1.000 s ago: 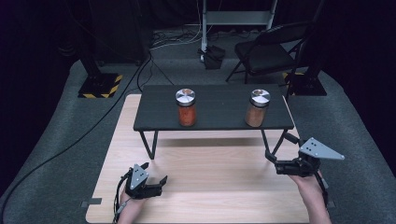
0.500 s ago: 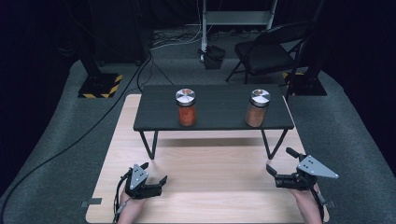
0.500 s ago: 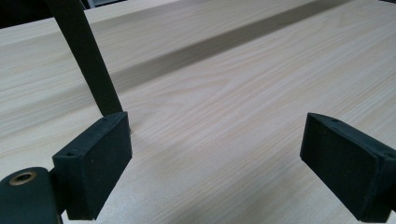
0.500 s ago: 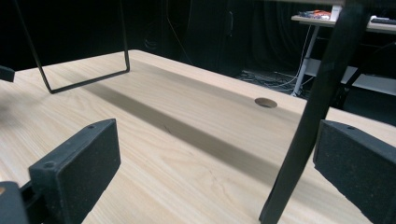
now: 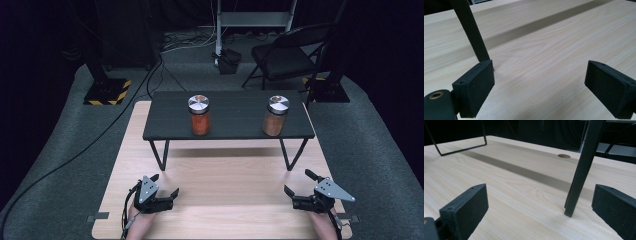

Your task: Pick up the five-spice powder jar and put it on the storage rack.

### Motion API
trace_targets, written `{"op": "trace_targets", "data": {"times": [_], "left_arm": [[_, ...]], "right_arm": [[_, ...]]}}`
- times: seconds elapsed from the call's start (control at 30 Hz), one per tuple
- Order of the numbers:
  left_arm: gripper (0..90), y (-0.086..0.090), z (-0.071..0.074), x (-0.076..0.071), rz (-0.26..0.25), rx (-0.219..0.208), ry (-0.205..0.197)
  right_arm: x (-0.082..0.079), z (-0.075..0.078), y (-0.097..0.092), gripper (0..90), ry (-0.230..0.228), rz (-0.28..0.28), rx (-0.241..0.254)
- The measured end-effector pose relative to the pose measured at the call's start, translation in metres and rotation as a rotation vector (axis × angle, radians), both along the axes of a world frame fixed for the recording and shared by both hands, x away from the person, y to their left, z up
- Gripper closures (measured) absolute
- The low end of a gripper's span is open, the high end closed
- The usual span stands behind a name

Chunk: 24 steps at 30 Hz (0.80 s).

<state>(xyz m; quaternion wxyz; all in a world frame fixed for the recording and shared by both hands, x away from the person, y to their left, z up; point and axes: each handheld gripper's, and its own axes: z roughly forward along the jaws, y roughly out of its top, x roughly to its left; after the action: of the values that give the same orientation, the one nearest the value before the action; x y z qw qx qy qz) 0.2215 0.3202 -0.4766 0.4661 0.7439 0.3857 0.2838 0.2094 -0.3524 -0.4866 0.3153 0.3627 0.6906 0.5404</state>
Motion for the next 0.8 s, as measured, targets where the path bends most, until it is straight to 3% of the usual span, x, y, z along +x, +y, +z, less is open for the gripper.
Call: {"op": "trace_targets", "data": {"times": [0.2,0.37,0.8], "left_arm": [[8.9,0.0,0.0,0.0,-0.002,0.003,-0.003],[9.0,-0.001,0.0,-0.001,-0.001,0.007,-0.001],[9.0,-0.001,0.0,0.0,-0.001,0.006,0.0]], "right_arm": [[-0.003,-0.008,-0.003,0.0,0.011,-0.008,0.018],[-0.004,-0.012,-0.003,0.1,0.006,-0.025,0.004],[-0.004,-0.014,-0.006,0.3,0.004,-0.033,0.015]]}}
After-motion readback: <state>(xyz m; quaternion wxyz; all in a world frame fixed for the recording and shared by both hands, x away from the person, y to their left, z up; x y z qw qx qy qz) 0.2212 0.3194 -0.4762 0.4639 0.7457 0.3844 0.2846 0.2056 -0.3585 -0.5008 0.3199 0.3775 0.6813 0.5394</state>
